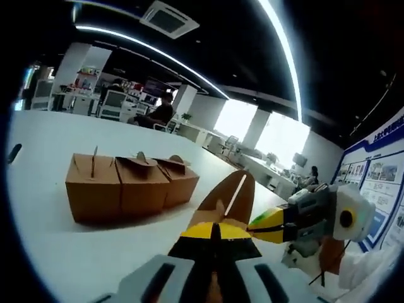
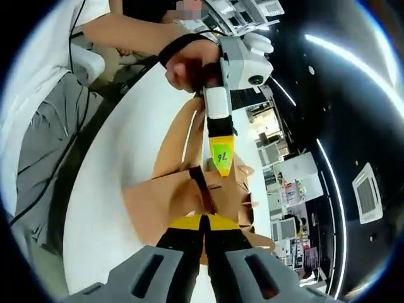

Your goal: Pick up one paper box from the group, open the paper box, and remove the item inside

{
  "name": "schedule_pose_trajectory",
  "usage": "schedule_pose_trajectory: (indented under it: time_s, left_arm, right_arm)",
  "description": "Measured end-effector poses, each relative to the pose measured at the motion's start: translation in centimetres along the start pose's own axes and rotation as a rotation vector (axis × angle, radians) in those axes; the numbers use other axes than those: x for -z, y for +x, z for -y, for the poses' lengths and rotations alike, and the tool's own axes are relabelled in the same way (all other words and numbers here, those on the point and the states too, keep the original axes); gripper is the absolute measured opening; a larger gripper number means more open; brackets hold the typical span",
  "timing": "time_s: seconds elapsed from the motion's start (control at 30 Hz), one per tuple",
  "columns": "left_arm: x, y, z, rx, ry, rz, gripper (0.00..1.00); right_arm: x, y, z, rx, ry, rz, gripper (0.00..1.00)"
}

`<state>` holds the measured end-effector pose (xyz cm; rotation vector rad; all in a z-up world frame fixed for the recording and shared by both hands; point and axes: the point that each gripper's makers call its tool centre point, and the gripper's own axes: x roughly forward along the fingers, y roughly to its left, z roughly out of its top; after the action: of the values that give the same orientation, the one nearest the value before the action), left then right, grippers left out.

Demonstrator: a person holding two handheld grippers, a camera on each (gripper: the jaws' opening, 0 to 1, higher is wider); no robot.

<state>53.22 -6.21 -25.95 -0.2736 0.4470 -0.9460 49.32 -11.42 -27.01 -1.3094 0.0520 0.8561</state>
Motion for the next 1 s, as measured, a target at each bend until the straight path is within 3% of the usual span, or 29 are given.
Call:
schedule_pose_trajectory:
  time_s: [1.0]
  left_arm:
    - [-1.7,-0.9,-1.6,-0.028,-0.028,0.053,0.02]
  right_arm:
    - [-0.2,-2.3,0.8,0.042,-0.022,-0.004,0.03]
